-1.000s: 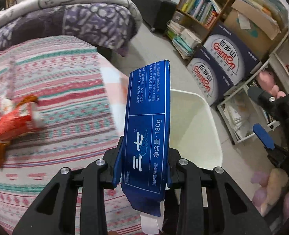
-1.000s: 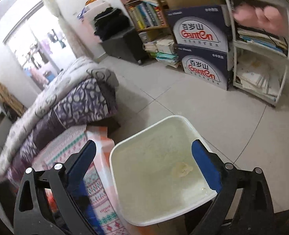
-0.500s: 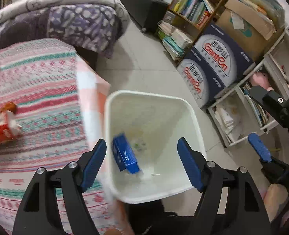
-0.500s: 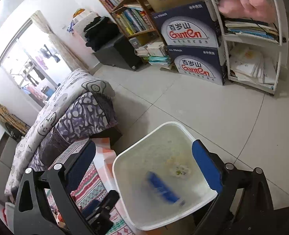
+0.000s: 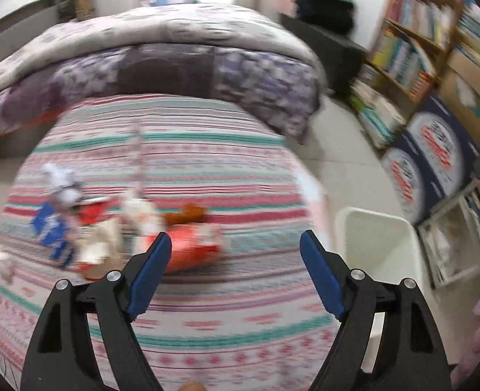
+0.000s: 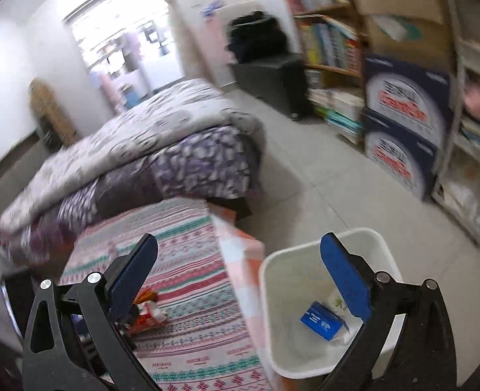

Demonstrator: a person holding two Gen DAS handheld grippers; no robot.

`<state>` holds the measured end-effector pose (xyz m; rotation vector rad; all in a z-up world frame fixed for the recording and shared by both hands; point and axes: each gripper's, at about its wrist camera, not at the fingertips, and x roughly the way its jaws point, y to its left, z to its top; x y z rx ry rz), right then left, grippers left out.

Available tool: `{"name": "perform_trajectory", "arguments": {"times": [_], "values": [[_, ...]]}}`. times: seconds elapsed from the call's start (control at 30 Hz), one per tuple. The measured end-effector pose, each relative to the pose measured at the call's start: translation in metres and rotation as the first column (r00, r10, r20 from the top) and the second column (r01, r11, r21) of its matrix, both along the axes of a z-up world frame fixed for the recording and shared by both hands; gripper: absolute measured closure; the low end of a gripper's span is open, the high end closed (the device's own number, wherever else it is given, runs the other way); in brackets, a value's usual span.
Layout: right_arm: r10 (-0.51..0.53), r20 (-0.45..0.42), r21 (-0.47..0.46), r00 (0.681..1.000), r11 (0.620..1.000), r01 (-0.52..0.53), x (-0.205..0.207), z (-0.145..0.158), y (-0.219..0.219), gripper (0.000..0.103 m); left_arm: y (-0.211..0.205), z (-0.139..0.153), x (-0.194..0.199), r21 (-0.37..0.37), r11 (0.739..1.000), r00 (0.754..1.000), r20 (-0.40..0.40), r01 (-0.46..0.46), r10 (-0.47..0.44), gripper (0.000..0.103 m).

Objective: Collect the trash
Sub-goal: 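Grasp the crumpled white tissue with left tool while right tool grasps the red can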

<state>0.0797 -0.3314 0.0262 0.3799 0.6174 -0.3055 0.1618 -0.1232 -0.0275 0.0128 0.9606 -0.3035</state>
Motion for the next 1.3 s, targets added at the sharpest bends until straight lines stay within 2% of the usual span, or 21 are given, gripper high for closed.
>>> {"name": "perform_trajectory", "arguments": {"times": [0.1,0.2,0.33,0.4,0.53,0.67,0.77,0.83,0.97,1.03,1.13,1.2,1.23,1.27,1.3], "values": [[0.073,-0.046,-0.053,0.996,0.996,-0.075,0.023,-0.006,0.025,0.007,0.038,-0.006,0.013,0.004,0.996,0.996,-0.014,-0.092,0.092,0.023],[0.129,-0.101,-0.071,0.987,0.988,-0.136,0.046,-0.023,0.047,0.007,0.081,-0.016,0.025,0.040,0.980,0.980,-0.043,-0.194,0.196,0.023],[0.180,-0.159,-0.044,0.971,0.981,-0.189,0.064,-0.050,0.071,0.007,0.143,-0.022,0.042,0.083,0.934,0.935,-0.053,-0.346,0.351,0.023],[0.203,-0.183,-0.009,0.962,0.978,-0.209,0.072,-0.060,0.082,0.007,0.176,-0.026,0.049,0.101,0.897,0.897,-0.058,-0.430,0.437,0.023],[0.257,-0.201,0.012,0.945,0.966,-0.260,0.083,-0.071,0.110,0.007,0.243,-0.036,0.060,0.150,0.792,0.794,-0.066,-0.591,0.605,0.023],[0.290,-0.235,0.060,0.928,0.957,-0.284,0.091,-0.085,0.134,0.007,0.290,-0.056,0.067,0.194,0.704,0.701,-0.094,-0.683,0.707,0.023],[0.294,-0.268,0.132,0.918,0.954,-0.267,0.097,-0.097,0.139,0.007,0.314,-0.072,0.070,0.220,0.656,0.646,-0.128,-0.721,0.753,0.023],[0.287,-0.284,0.178,0.915,0.953,-0.243,0.100,-0.107,0.140,0.007,0.326,-0.080,0.071,0.230,0.639,0.623,-0.149,-0.734,0.768,0.023],[0.262,-0.314,0.272,0.912,0.946,-0.179,0.104,-0.123,0.140,0.007,0.341,-0.099,0.074,0.247,0.629,0.595,-0.204,-0.737,0.777,0.023],[0.255,-0.322,0.324,0.912,0.935,-0.147,0.105,-0.130,0.141,0.007,0.348,-0.109,0.074,0.242,0.632,0.583,-0.247,-0.736,0.774,0.023],[0.248,-0.332,0.360,0.910,0.925,-0.120,0.108,-0.137,0.143,0.007,0.355,-0.120,0.074,0.229,0.651,0.589,-0.286,-0.724,0.756,0.023],[0.239,-0.339,0.365,0.910,0.925,-0.107,0.109,-0.141,0.144,0.007,0.356,-0.123,0.074,0.221,0.664,0.602,-0.288,-0.715,0.744,0.028],[0.231,-0.342,0.366,0.911,0.926,-0.097,0.110,-0.143,0.144,0.007,0.355,-0.122,0.073,0.215,0.676,0.617,-0.284,-0.705,0.734,0.038],[0.227,-0.344,0.370,0.911,0.924,-0.091,0.110,-0.144,0.144,0.007,0.354,-0.120,0.073,0.210,0.689,0.633,-0.279,-0.693,0.722,0.053],[0.225,-0.348,0.380,0.910,0.921,-0.083,0.111,-0.147,0.143,0.007,0.352,-0.120,0.076,0.204,0.702,0.647,-0.279,-0.682,0.710,0.060]]}}
